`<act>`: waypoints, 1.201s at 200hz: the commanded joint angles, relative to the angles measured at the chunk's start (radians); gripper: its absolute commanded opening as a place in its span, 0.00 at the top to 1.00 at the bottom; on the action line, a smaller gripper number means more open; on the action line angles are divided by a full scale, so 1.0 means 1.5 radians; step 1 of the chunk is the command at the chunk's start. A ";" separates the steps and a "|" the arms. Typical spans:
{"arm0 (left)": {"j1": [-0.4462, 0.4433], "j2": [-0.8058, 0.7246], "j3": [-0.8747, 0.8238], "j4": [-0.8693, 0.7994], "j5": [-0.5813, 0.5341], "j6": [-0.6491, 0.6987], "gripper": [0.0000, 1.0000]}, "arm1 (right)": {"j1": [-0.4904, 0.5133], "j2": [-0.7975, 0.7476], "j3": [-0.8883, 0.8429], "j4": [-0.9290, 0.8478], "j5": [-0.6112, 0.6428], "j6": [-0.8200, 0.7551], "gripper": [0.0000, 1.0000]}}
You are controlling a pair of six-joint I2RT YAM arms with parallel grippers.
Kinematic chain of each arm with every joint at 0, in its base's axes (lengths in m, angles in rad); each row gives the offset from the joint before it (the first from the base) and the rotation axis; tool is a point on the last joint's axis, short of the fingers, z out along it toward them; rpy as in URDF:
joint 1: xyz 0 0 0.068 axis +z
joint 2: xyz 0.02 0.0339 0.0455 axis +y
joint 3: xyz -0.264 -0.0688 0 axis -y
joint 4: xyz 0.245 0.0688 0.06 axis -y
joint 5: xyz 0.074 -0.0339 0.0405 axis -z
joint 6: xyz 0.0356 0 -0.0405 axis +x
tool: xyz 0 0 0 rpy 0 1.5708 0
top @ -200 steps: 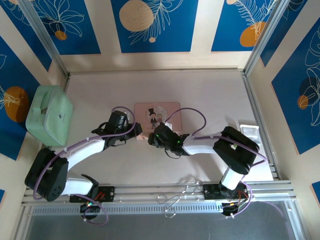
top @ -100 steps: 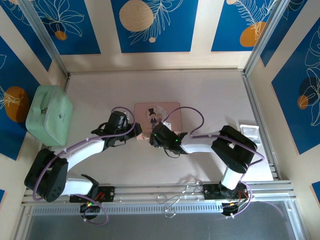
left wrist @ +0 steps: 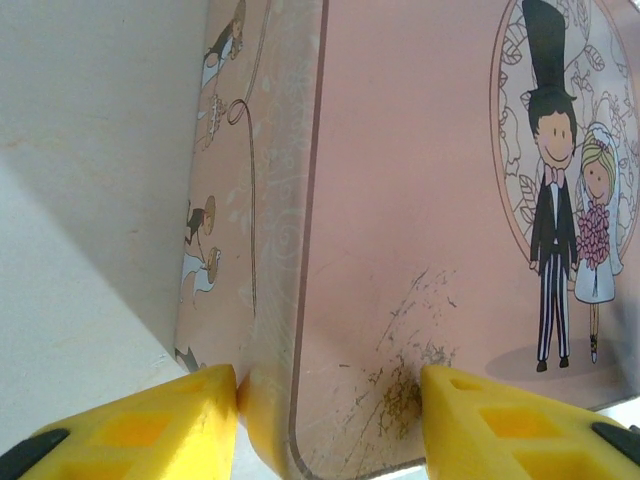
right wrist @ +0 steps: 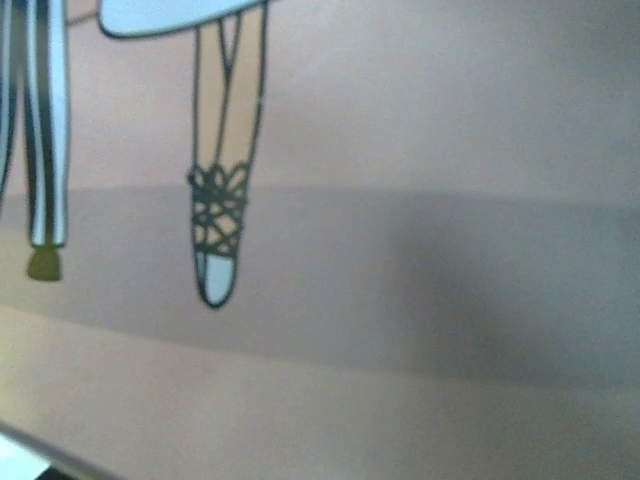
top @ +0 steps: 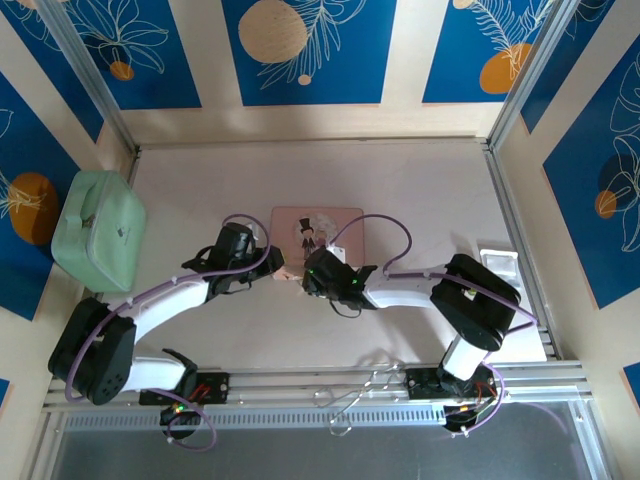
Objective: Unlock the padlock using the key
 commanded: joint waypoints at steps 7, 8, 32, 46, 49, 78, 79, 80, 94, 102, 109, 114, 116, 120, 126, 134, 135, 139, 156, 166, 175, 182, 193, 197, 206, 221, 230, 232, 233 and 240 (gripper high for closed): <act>0.006 0.001 -0.024 -0.047 0.001 0.002 0.51 | 0.004 -0.028 -0.017 -0.043 0.005 0.021 0.73; 0.006 0.000 -0.024 -0.047 0.001 0.002 0.51 | 0.004 -0.028 -0.018 -0.043 0.004 0.021 0.73; 0.006 0.000 -0.026 -0.046 0.001 0.001 0.51 | 0.002 -0.029 -0.023 -0.042 -0.002 0.027 0.73; 0.006 -0.002 -0.028 -0.044 0.001 -0.002 0.51 | -0.002 -0.027 -0.027 -0.036 -0.011 0.029 0.73; 0.006 -0.002 -0.029 -0.044 0.001 -0.003 0.51 | -0.003 -0.026 -0.027 -0.035 -0.012 0.028 0.73; 0.006 -0.009 -0.039 -0.043 0.002 -0.009 0.51 | -0.011 -0.018 -0.016 -0.058 -0.017 0.015 0.72; 0.006 -0.009 -0.040 -0.043 0.002 -0.009 0.51 | -0.012 -0.018 -0.015 -0.058 -0.017 0.014 0.72; 0.006 -0.009 -0.040 -0.042 0.002 -0.009 0.51 | -0.012 -0.018 -0.015 -0.058 -0.018 0.013 0.72; 0.006 -0.015 -0.048 -0.038 0.005 -0.015 0.51 | -0.014 -0.013 -0.008 -0.070 -0.021 0.004 0.69; 0.006 -0.017 -0.052 -0.036 0.006 -0.017 0.51 | -0.013 -0.010 -0.002 -0.076 -0.023 -0.003 0.65; 0.006 -0.019 -0.054 -0.034 0.008 -0.019 0.51 | -0.010 -0.009 0.004 -0.084 -0.021 -0.008 0.63; 0.006 -0.019 -0.055 -0.034 0.008 -0.019 0.52 | -0.006 -0.007 0.008 -0.092 -0.018 -0.012 0.61; 0.006 -0.020 -0.055 -0.033 0.007 -0.020 0.52 | -0.005 -0.006 0.011 -0.095 -0.018 -0.013 0.60; 0.006 -0.021 -0.055 -0.033 0.008 -0.020 0.52 | -0.003 -0.006 0.017 -0.102 -0.016 -0.017 0.59; 0.006 -0.021 -0.055 -0.033 0.009 -0.020 0.52 | 0.001 -0.002 0.026 -0.113 -0.014 -0.025 0.56; 0.007 -0.021 -0.055 -0.033 0.009 -0.021 0.52 | 0.008 0.002 0.039 -0.129 -0.006 -0.035 0.52; 0.007 -0.021 -0.055 -0.033 0.009 -0.021 0.52 | 0.010 0.002 0.040 -0.131 -0.005 -0.036 0.51; 0.007 -0.021 -0.055 -0.033 0.010 -0.021 0.52 | 0.013 0.005 0.047 -0.140 0.000 -0.041 0.49; 0.006 -0.020 -0.053 -0.030 0.012 -0.020 0.52 | 0.026 0.011 0.071 -0.172 0.018 -0.056 0.42; 0.006 -0.020 -0.053 -0.030 0.013 -0.020 0.52 | 0.031 0.014 0.079 -0.183 0.027 -0.063 0.39; 0.006 -0.020 -0.052 -0.030 0.014 -0.019 0.52 | 0.030 0.015 0.081 -0.187 0.030 -0.069 0.36; 0.006 -0.020 -0.052 -0.031 0.015 -0.019 0.52 | 0.030 0.015 0.082 -0.184 0.031 -0.076 0.34; 0.006 -0.020 -0.051 -0.031 0.016 -0.018 0.52 | 0.025 0.016 0.084 -0.178 0.025 -0.099 0.33; 0.006 -0.020 -0.051 -0.033 0.016 -0.018 0.52 | 0.022 0.016 0.086 -0.177 0.023 -0.108 0.32; 0.006 -0.022 -0.050 -0.035 0.016 -0.017 0.52 | 0.020 0.014 0.086 -0.169 0.020 -0.132 0.32; 0.006 -0.022 -0.050 -0.037 0.018 -0.018 0.52 | 0.012 0.006 0.074 -0.142 0.000 -0.167 0.31; 0.007 -0.022 -0.051 -0.036 0.019 -0.019 0.52 | 0.006 0.002 0.061 -0.120 -0.018 -0.173 0.33; 0.007 -0.023 -0.052 -0.036 0.019 -0.020 0.52 | 0.004 0.001 0.057 -0.114 -0.023 -0.173 0.34; 0.007 -0.023 -0.052 -0.035 0.020 -0.021 0.52 | 0.003 0.000 0.055 -0.111 -0.025 -0.173 0.34; 0.006 -0.024 -0.053 -0.033 0.021 -0.022 0.52 | -0.001 -0.002 0.041 -0.093 -0.039 -0.170 0.35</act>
